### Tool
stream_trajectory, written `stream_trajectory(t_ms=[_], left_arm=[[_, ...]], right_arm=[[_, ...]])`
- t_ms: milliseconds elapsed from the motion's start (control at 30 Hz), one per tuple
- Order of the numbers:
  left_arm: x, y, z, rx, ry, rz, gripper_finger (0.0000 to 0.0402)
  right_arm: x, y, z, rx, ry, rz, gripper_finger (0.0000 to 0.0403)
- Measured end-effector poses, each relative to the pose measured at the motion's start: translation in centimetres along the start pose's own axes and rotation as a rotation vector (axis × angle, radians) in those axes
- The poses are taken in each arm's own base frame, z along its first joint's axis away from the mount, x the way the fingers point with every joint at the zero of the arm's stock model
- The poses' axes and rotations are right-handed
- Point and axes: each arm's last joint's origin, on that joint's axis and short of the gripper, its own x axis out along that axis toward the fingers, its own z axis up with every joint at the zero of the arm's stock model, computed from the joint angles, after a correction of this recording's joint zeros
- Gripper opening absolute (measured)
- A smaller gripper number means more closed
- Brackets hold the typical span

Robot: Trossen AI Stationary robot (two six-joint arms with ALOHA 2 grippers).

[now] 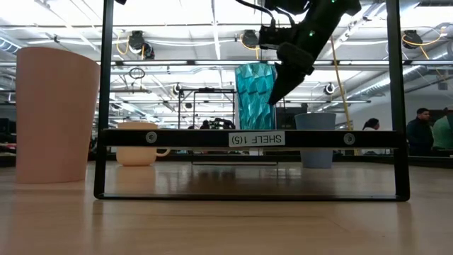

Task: Stack small to large cups/mugs on shelf
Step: Put the orange cup on the shelf

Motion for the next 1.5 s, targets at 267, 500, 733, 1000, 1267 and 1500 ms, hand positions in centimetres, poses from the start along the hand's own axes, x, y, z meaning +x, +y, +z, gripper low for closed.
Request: stream_trajectory(t_ms=[267,500,733,1000,1267,1500], left_arm=[[0.0,0.0,0.0,0.003,0.0,0.001,0.0026],[0.0,0.0,0.0,0.003,-0.004,0.002,0.0026],[0.0,0.0,0.0,-0.018,-0.002,0.002,0.0026],[0.0,0.0,-0.1,-0.087,0.006,0.001,0.0026],[1.2,-0.7,-0.7,-0.098,0.061,0.0,0.0026],[3.1,-1.7,-1.4,-0.128,0.103,0.003,0.0026]], right_arm=[[-4.2,1.3,-0.1,0.039,-0.088,0.063,0.0],[-8.9,2.7,-0.9,0.056,-0.189,0.16,0.0],[-11.9,3.9,-2.1,0.027,-0.246,0.174,0.0],[-11.6,5.8,-3.9,-0.007,-0.311,0.151,0.0],[-9.6,7.3,-5.8,-0.021,-0.36,0.193,0.0],[-9.7,8.0,-6.5,-0.046,-0.351,0.214,0.0]])
